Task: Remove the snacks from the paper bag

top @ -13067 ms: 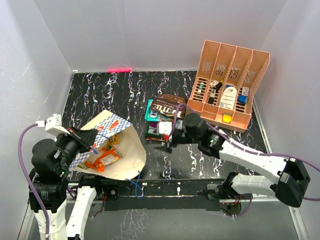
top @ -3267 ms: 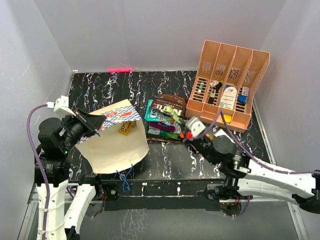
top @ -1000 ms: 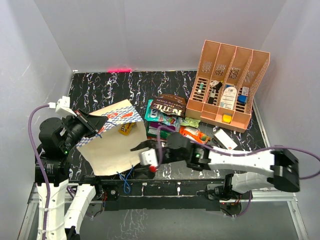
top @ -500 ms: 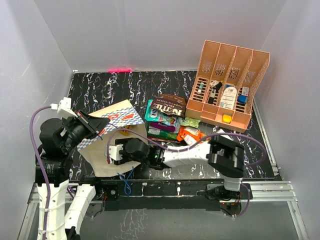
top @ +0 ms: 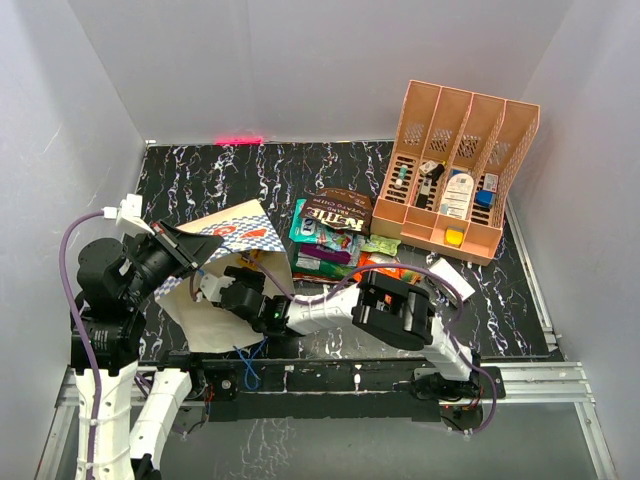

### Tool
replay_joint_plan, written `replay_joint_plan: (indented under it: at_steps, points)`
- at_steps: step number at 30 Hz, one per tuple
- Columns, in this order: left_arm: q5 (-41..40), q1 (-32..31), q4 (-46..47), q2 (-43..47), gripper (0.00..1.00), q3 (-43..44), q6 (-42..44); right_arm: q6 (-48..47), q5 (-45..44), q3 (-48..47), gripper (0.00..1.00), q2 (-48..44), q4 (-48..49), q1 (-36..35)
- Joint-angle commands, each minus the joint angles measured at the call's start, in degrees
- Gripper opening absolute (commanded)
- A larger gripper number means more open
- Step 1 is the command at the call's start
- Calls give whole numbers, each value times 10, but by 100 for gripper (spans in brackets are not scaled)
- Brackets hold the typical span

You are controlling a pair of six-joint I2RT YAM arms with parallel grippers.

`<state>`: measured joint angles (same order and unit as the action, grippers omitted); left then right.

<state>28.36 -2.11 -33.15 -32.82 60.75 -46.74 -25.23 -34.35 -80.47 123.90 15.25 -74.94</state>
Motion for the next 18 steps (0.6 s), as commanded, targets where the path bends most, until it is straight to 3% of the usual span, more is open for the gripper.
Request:
replay_joint_plan:
  at_steps: [1,4,10,15,18]
  points:
    - [28,-2,19,2,0,9,-11,21,-54,-37,50,16,36,5]
    - [28,-2,15,-1,0,21,-5,14,-68,-45,53,29,36,10]
    - [40,-2,25,5,0,9,-14,20,-82,-59,70,54,48,34]
    - [39,-2,21,3,0,4,-16,33,-81,-89,76,84,52,48]
    - [36,-2,19,4,0,5,-16,44,-86,-110,88,104,57,51]
